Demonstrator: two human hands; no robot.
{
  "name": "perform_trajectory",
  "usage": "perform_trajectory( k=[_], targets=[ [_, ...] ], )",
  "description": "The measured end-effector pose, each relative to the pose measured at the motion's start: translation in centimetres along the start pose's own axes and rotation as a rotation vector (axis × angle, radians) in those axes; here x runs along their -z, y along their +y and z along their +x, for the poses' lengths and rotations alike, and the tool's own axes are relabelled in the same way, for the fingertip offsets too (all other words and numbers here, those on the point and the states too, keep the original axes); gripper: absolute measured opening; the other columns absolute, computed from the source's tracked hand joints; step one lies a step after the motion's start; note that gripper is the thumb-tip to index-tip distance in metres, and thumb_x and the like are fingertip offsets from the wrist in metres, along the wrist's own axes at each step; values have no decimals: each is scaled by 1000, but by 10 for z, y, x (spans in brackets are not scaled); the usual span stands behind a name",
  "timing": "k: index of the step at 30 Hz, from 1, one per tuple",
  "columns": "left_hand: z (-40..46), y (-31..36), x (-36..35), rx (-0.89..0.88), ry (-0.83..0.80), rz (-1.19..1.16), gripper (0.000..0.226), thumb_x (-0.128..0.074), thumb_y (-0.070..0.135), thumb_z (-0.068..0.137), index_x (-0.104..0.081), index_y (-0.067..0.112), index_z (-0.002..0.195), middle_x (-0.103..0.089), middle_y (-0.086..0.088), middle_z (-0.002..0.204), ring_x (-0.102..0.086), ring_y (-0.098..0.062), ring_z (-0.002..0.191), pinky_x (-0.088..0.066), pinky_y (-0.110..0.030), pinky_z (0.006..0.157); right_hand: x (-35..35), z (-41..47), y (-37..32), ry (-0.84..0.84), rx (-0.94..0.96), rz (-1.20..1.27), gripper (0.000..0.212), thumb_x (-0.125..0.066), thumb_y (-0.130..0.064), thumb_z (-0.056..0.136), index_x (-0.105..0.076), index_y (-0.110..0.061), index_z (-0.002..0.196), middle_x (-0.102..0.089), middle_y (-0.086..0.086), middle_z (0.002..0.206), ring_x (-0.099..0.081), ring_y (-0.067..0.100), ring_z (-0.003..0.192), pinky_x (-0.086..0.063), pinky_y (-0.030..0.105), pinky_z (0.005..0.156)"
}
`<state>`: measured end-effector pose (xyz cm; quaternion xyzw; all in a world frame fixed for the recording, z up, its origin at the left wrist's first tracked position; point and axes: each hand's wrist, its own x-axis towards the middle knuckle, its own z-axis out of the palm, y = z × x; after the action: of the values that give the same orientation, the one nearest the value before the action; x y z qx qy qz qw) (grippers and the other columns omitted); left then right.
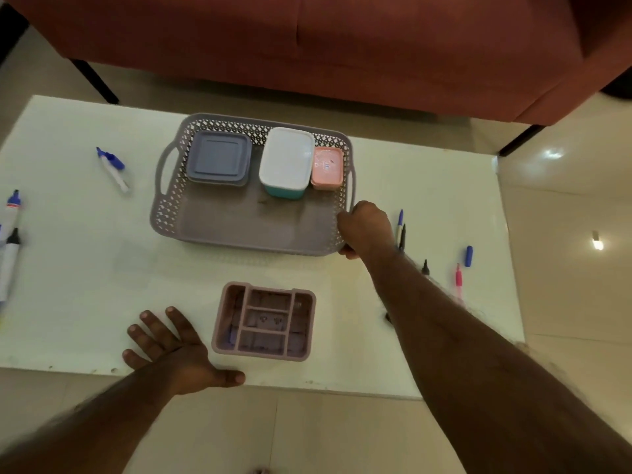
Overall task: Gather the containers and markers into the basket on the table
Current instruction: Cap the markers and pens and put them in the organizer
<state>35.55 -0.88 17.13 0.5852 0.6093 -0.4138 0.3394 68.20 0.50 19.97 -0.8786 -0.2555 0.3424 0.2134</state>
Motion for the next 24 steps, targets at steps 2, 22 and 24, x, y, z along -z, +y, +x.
perform_trajectory(
  k=[2,22,24],
  targets=[
    [0,1,-1,7,-4,11,184,-67,94,21,54,3,126,64,-35,118,47,-58,122,8,-73,107,8,-3,5,-12,-9,24,37,-54,-44,92,-56,-7,97,-70,7,65,-65,15,38,-44,18,36],
    [174,-75,-65,-32,19,23,171,-45,108,19,15,20,154,5,-30,159,-11,-51,144,-16,-60,116,105,-64,119,137,-125,17,18,-63,-32,89,-66,-20,102,-73,-5,80,-71,11,56,-61,31,59],
    [86,-34,-32,-16,-24,-27,182,-50,105,16,36,8,143,34,-36,148,18,-55,142,-5,-65,116,101,-63,117,114,-133,10,17,-64,-32,89,-66,-21,102,-74,-5,80,-71,11,57,-62,33,62]
  ],
)
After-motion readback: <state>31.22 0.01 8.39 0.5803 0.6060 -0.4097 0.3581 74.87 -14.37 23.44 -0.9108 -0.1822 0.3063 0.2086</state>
